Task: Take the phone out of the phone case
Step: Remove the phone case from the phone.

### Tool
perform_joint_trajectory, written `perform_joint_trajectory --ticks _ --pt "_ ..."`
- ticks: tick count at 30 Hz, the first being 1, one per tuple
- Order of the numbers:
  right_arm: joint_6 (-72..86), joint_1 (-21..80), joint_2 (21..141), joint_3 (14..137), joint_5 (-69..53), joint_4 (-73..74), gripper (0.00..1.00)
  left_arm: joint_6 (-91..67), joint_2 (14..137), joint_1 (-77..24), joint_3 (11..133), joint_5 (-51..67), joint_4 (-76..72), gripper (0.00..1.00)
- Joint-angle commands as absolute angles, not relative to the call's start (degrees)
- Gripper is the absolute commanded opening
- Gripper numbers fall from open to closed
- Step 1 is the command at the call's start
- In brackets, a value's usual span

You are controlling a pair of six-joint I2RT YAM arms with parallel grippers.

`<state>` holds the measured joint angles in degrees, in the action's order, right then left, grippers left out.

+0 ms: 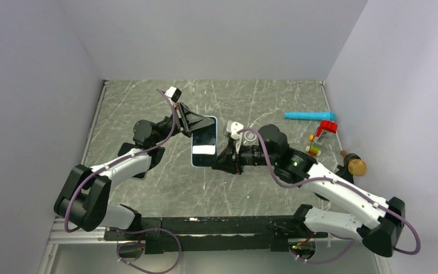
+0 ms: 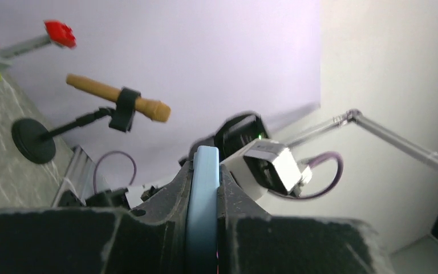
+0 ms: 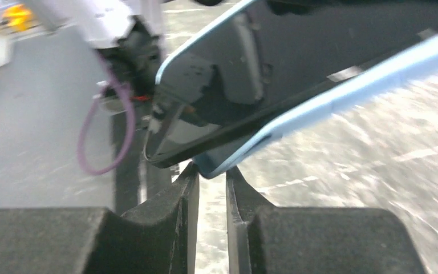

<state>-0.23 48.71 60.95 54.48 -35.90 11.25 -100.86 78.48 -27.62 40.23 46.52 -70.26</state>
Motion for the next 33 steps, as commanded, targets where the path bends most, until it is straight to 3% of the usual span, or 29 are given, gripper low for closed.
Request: perform_joint_trajectory --ticks 1,8,12,16,21,24,27,33 --pt "1.8 47.5 57.0 48.0 21.0 -14.2 0.00 -107.6 76.5 -32.3 37.7 46.6 -74.2 0.00" --pt "20.6 48.3 53.3 46.4 16.1 -3.1 0.00 -92.4 71.2 -32.3 37.7 37.6 -64.4 0.00" --pt "30.9 47.9 48.1 41.5 4.7 -0.8 0.00 -87.3 69.2 -32.3 36.9 31.9 -63.1 0.00" --pt "40.1 47.9 43.6 33.6 -10.5 -9.4 0.26 -85.2 67.5 -32.3 34.4 24.4 -65.9 0.00" --pt "47.0 48.7 45.1 20.5 -26.4 -45.0 0.49 -90.3 70.0 -32.3 30.9 15.6 -76.2 0.00" --pt "44.3 51.1 47.7 19.7 -25.2 -51.1 0.57 -96.2 75.7 -32.8 29.7 10.6 -90.1 0.00" --pt "41.5 53.8 50.9 20.8 -20.3 -54.1 0.62 -97.8 78.2 -34.4 29.1 7.2 -95.0 0.00" --pt "38.4 57.9 51.7 20.1 -7.9 -55.9 0.58 -96.8 78.2 -36.5 28.2 5.9 -94.1 0.00"
